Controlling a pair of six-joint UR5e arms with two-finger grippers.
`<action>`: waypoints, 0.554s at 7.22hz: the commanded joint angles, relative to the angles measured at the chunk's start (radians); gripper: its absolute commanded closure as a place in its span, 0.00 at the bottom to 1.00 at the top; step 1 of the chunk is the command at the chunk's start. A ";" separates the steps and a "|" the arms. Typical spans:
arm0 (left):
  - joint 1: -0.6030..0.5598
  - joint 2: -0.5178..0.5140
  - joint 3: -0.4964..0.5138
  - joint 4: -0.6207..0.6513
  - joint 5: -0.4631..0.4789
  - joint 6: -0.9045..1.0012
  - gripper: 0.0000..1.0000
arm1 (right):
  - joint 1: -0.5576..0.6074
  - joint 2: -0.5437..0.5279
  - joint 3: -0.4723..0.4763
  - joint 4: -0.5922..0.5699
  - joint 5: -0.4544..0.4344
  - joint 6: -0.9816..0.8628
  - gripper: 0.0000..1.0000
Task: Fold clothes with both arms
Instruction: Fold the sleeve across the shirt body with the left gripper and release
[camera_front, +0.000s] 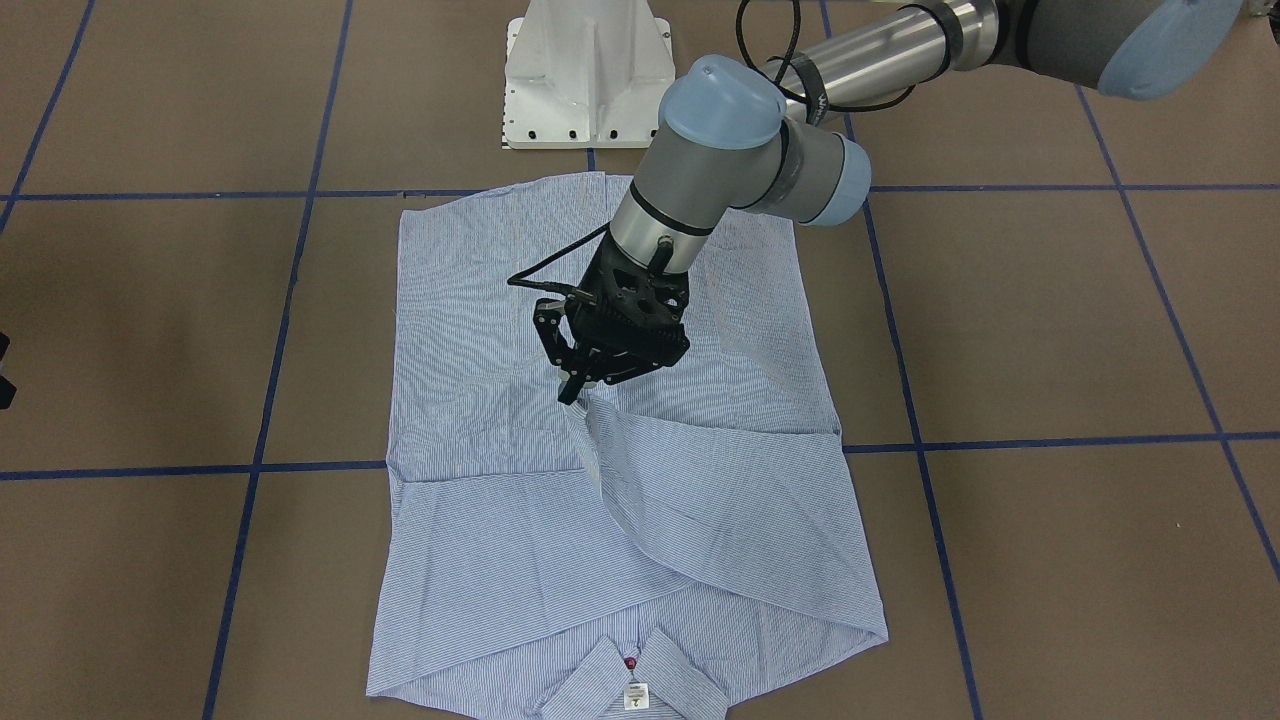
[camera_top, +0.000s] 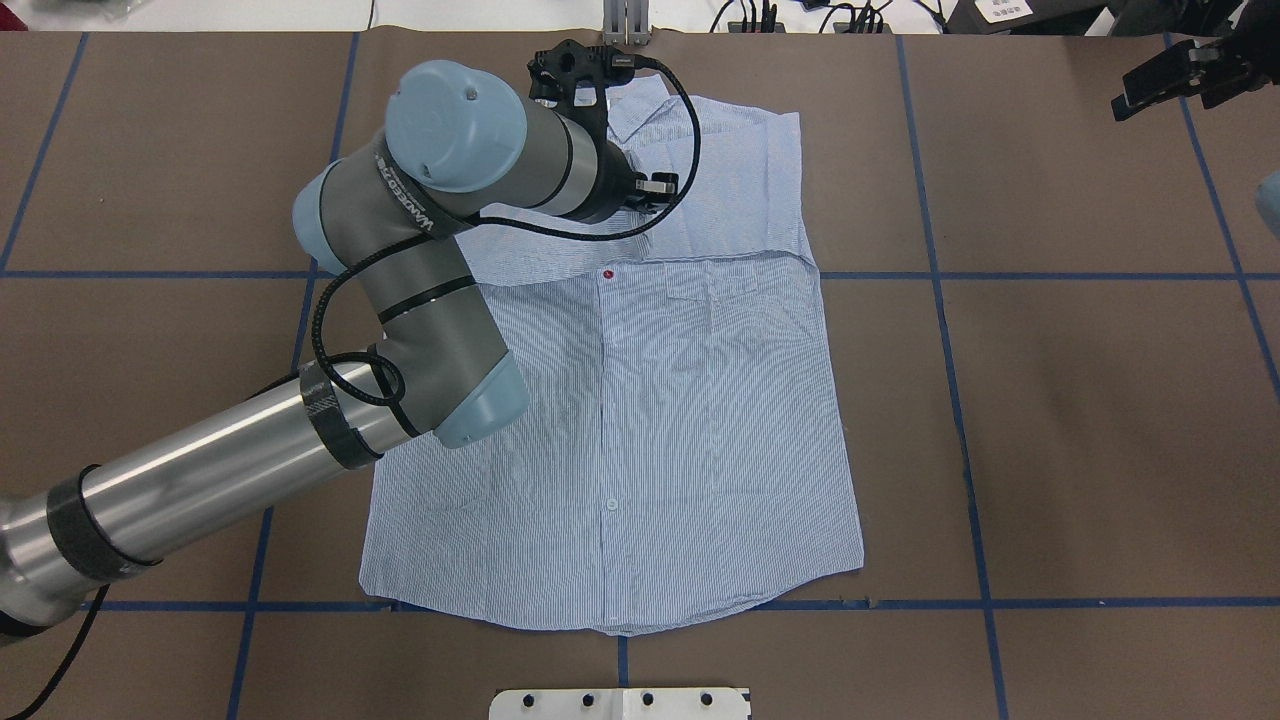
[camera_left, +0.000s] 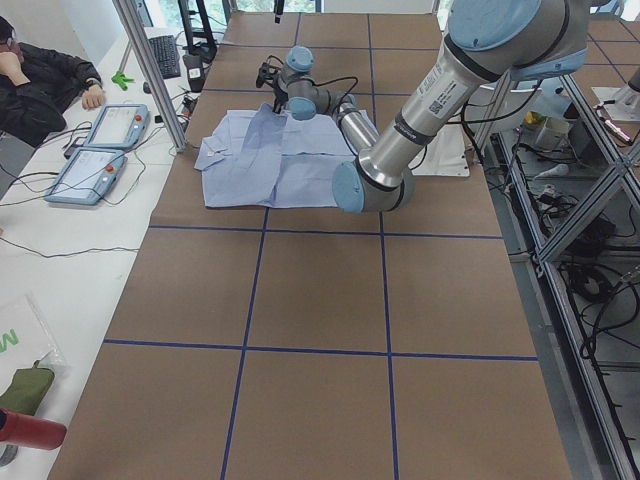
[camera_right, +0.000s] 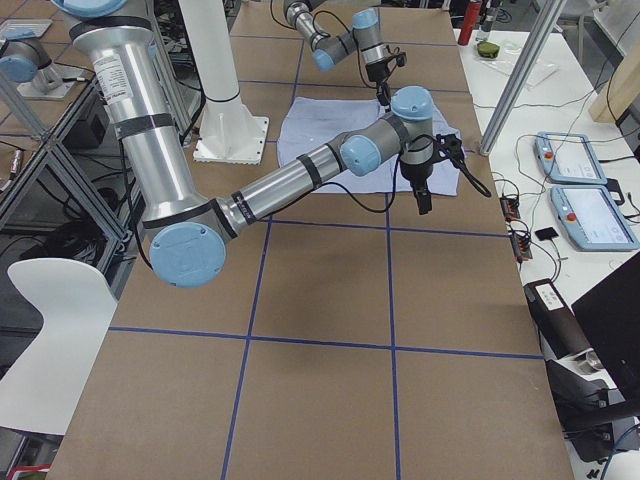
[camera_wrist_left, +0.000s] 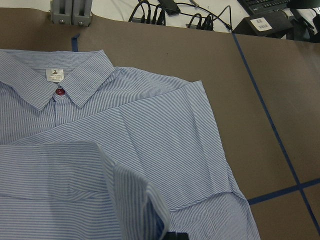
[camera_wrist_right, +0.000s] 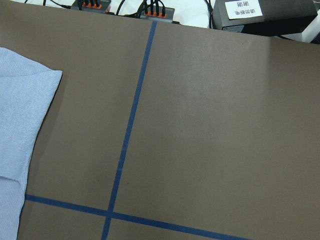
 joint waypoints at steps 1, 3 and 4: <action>0.073 -0.058 0.055 -0.002 0.055 -0.063 0.01 | 0.000 0.000 0.000 0.000 -0.002 0.003 0.00; 0.099 -0.076 0.037 0.047 0.111 -0.065 0.00 | 0.000 0.002 0.012 0.000 0.000 0.018 0.00; 0.088 -0.065 -0.023 0.164 0.083 0.118 0.00 | -0.002 0.003 0.031 0.000 0.000 0.040 0.00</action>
